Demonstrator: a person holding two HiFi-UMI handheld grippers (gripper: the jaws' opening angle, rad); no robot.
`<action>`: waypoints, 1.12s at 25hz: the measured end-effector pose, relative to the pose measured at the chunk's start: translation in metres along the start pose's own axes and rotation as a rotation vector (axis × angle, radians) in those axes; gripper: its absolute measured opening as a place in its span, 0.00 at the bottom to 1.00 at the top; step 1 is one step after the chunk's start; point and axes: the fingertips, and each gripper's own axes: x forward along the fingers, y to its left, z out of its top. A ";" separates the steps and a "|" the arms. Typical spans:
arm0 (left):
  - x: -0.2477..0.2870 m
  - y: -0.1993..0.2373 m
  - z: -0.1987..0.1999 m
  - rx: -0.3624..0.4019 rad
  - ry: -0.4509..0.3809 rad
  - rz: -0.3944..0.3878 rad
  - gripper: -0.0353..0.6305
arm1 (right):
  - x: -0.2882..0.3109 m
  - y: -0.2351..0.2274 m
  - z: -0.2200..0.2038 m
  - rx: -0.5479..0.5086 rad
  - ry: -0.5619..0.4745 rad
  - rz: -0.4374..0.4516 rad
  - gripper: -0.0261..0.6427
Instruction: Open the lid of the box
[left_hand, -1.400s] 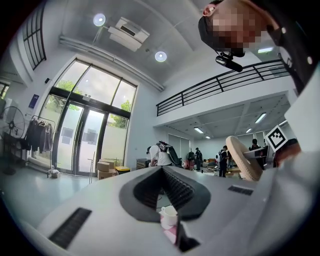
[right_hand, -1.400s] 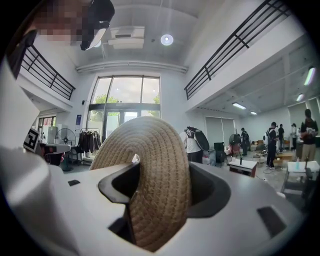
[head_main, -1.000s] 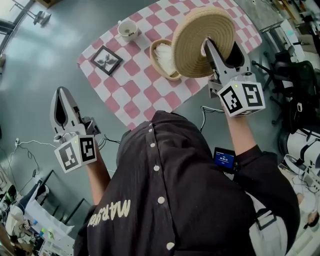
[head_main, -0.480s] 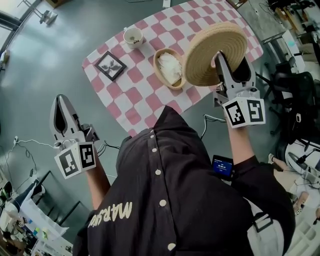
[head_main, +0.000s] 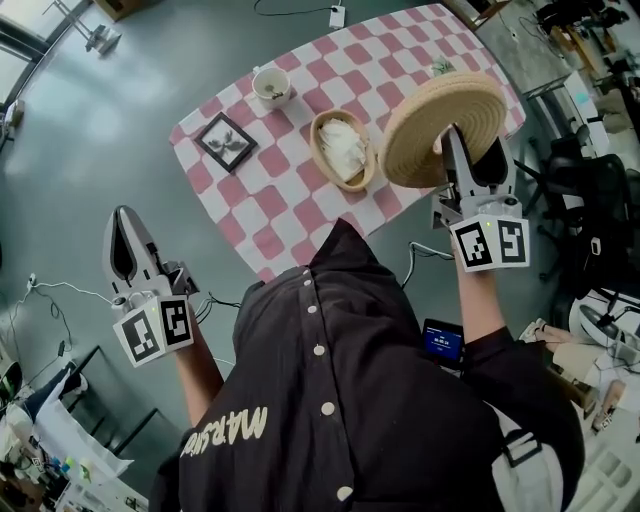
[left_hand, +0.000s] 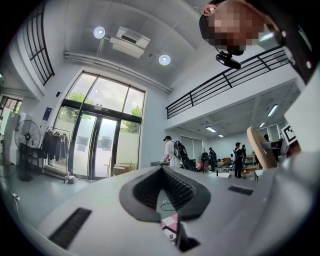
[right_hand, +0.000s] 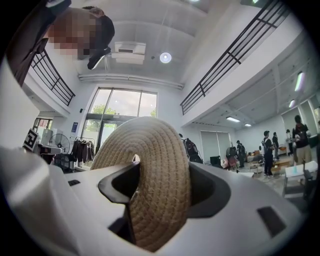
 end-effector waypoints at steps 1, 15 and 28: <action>-0.001 0.000 0.000 -0.001 0.000 0.003 0.07 | -0.002 -0.001 0.000 0.001 -0.003 -0.004 0.46; -0.016 0.002 -0.009 -0.006 -0.006 0.016 0.07 | -0.020 -0.002 -0.007 0.004 -0.031 -0.005 0.46; -0.014 0.001 -0.008 -0.002 -0.006 0.010 0.07 | -0.020 0.002 -0.006 -0.017 -0.036 -0.002 0.46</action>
